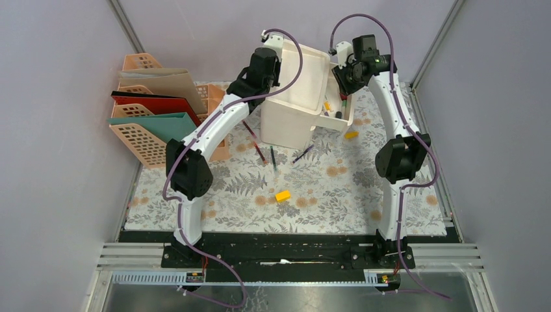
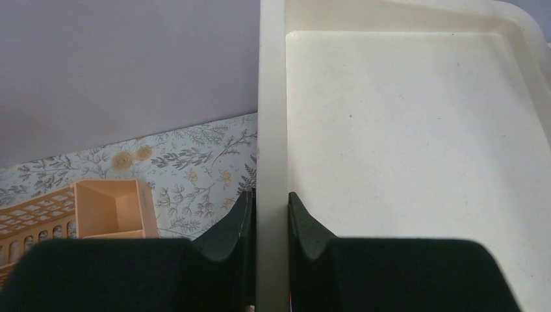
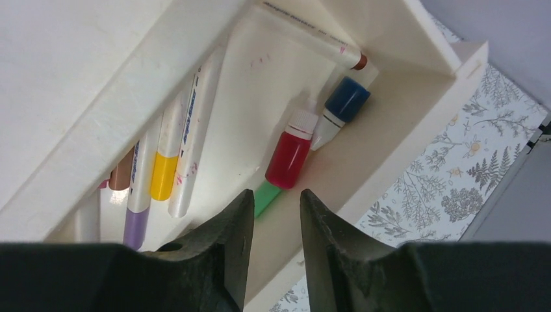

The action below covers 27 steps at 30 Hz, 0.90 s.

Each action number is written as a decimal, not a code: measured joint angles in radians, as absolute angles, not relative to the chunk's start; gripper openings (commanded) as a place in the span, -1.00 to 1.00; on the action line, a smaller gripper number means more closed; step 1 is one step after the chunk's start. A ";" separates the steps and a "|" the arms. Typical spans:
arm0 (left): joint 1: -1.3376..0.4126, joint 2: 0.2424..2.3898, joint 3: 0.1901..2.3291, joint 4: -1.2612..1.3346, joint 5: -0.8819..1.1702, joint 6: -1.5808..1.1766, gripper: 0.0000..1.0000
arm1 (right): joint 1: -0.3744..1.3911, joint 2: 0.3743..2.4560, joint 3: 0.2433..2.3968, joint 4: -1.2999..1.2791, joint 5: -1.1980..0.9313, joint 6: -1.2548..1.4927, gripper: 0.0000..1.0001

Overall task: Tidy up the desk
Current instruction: Pick up the stationery from the drawer.

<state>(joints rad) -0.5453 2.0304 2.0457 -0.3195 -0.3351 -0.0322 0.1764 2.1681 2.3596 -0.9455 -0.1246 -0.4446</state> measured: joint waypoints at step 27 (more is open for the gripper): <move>-0.596 1.997 2.013 -0.297 -0.408 -0.036 -1.00 | 0.190 2.226 2.356 -0.956 -0.075 -0.397 -0.20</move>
<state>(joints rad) -0.5961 1.9968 2.0132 -0.2970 -0.4080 -0.0360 0.1898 2.2261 2.3562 -0.9562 -0.0753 -0.3973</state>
